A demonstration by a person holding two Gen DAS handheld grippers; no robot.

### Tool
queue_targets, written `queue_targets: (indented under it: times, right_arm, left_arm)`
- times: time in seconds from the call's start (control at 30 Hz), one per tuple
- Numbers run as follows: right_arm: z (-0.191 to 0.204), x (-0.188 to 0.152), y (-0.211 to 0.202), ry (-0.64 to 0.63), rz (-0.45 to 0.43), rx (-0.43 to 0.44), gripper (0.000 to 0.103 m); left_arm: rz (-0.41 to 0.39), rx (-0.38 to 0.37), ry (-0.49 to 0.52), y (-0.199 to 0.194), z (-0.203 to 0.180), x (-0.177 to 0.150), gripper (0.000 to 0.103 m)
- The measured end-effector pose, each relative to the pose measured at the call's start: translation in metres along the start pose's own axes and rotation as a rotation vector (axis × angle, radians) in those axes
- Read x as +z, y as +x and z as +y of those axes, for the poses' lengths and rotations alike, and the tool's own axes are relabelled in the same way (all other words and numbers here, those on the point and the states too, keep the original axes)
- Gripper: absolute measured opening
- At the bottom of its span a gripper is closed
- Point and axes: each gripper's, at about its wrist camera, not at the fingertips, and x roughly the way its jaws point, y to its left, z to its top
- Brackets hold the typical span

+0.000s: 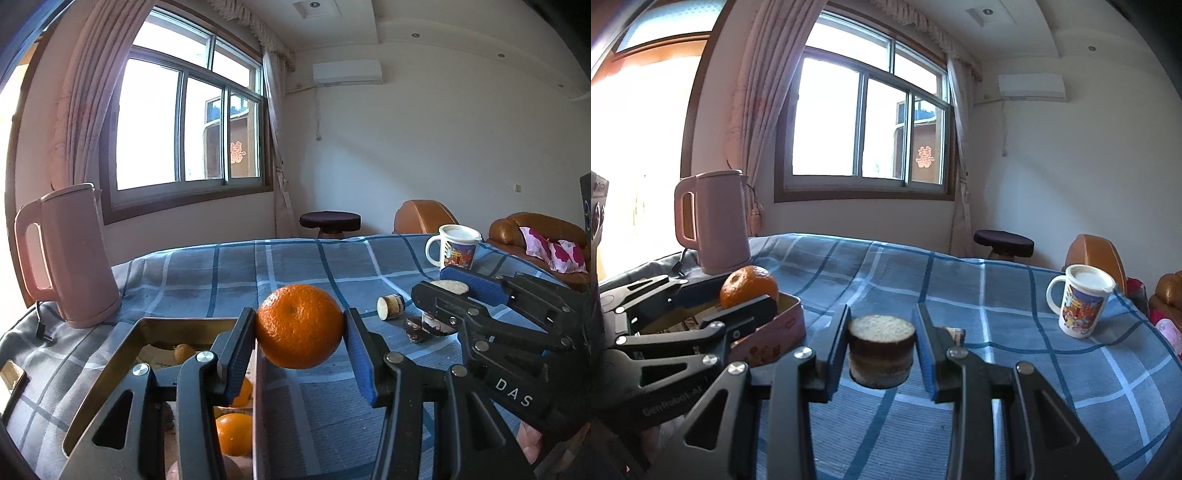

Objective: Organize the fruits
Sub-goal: 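Lower both grippers over the tin box and open them to drop the orange and cake slice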

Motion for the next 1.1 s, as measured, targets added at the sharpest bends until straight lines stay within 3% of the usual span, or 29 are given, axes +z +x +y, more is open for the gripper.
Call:
queue_targets:
  times: [0.67, 1.1]
  right_arm:
    - [0.046, 0.003, 0.022, -0.058, 0.059, 0.107, 0.037]
    - [0.089, 0.006, 0.041, -0.109, 0.097, 0.187, 0.037]
  left_arm:
    - [0.04, 0.068, -0.058, -0.015, 0.05, -0.008, 0.05]
    - [0.071, 0.154, -0.114, -0.027, 0.101, -0.013, 0.05]
